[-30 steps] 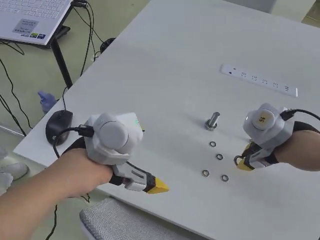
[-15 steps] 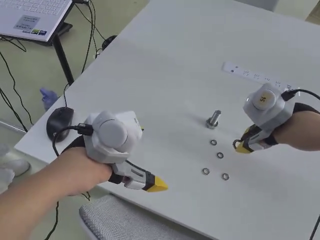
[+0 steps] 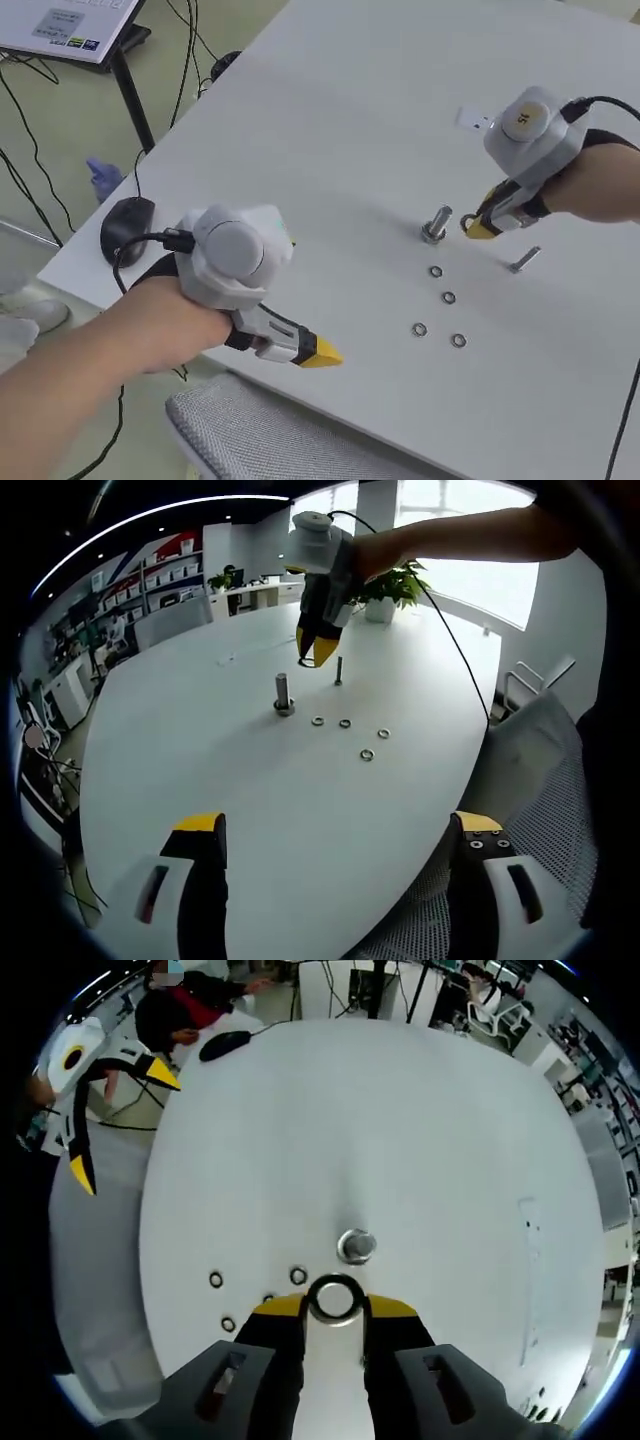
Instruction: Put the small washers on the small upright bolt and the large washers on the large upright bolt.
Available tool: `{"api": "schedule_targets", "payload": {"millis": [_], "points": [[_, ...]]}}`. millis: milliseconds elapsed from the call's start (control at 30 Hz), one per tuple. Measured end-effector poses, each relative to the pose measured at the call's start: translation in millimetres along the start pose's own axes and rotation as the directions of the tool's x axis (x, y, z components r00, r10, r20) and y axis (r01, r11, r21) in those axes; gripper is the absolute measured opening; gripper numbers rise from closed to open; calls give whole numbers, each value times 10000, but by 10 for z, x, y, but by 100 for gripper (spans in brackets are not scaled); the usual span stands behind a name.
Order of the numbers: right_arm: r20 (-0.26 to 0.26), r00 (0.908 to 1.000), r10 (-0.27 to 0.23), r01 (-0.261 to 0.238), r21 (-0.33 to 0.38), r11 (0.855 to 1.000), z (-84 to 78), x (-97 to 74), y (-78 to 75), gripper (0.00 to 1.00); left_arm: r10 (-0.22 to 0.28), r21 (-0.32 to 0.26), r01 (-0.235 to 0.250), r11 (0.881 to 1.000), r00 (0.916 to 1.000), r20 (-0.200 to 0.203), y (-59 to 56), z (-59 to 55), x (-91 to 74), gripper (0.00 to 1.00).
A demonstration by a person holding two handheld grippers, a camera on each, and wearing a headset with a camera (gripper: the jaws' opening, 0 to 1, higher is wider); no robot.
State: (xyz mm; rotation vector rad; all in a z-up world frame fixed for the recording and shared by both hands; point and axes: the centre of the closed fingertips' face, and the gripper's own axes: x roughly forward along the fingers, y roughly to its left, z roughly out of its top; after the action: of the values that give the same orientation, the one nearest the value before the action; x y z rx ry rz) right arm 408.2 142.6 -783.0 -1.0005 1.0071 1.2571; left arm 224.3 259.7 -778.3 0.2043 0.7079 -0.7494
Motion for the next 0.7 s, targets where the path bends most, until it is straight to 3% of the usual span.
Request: {"api": "schedule_targets", "payload": {"millis": [367, 700], "points": [[1, 9999, -120, 120, -139, 9998, 190, 123, -149, 21, 9, -85, -9, 10000, 10000, 22, 21, -6, -10, 92], [-242, 9996, -127, 115, -504, 9987, 228, 260, -216, 21, -22, -190, 20, 9998, 10000, -71, 58, -55, -18, 91]]}}
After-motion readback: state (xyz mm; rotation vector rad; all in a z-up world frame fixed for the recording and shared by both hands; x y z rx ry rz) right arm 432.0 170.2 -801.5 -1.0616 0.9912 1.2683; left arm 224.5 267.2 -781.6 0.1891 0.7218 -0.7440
